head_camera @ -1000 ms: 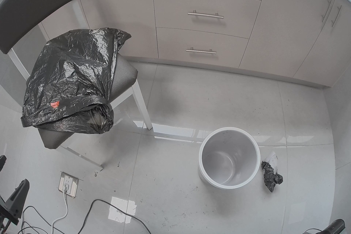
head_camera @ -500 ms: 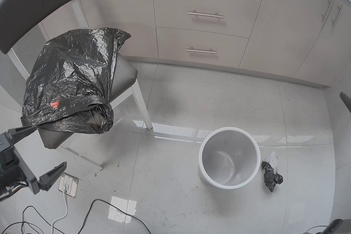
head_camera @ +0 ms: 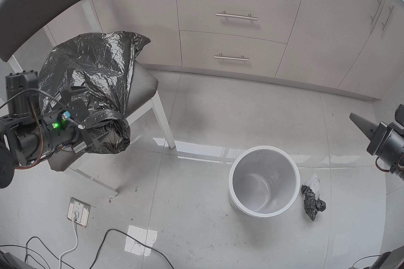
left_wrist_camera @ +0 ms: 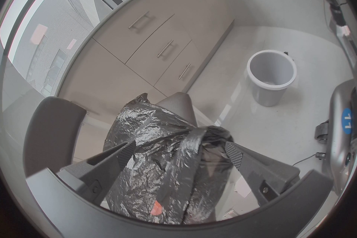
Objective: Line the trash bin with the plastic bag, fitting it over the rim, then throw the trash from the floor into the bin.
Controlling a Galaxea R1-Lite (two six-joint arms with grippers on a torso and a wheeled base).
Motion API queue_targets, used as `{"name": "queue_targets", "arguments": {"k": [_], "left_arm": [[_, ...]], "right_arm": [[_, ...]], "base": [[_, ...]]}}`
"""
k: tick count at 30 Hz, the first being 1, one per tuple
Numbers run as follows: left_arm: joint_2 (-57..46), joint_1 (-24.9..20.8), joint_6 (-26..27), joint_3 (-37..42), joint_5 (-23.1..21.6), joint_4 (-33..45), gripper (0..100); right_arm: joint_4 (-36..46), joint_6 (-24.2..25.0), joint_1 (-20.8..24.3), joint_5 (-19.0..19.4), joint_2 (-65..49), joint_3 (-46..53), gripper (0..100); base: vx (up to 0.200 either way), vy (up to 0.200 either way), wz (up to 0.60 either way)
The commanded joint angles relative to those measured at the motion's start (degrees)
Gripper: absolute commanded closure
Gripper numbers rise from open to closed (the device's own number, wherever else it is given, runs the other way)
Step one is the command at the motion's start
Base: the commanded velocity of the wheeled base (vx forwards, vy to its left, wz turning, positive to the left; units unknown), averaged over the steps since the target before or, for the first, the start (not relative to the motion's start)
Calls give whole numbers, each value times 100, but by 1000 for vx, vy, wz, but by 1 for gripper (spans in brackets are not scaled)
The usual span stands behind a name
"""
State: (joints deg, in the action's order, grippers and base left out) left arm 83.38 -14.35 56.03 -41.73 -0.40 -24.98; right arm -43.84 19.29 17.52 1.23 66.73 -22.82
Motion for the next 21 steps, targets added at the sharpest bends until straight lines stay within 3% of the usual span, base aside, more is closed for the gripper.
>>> {"name": "queue_targets", "arguments": {"k": [1, 21], "left_arm": [[574, -33, 49, -283, 111, -77, 0], [1101, 37, 356, -485, 445, -218, 0]], "right_arm": [[-46, 14, 59, 0, 235, 32, 100], [-55, 251, 50, 0, 209, 15, 100]], "base": [[0, 0, 0], [0, 0, 0]]}}
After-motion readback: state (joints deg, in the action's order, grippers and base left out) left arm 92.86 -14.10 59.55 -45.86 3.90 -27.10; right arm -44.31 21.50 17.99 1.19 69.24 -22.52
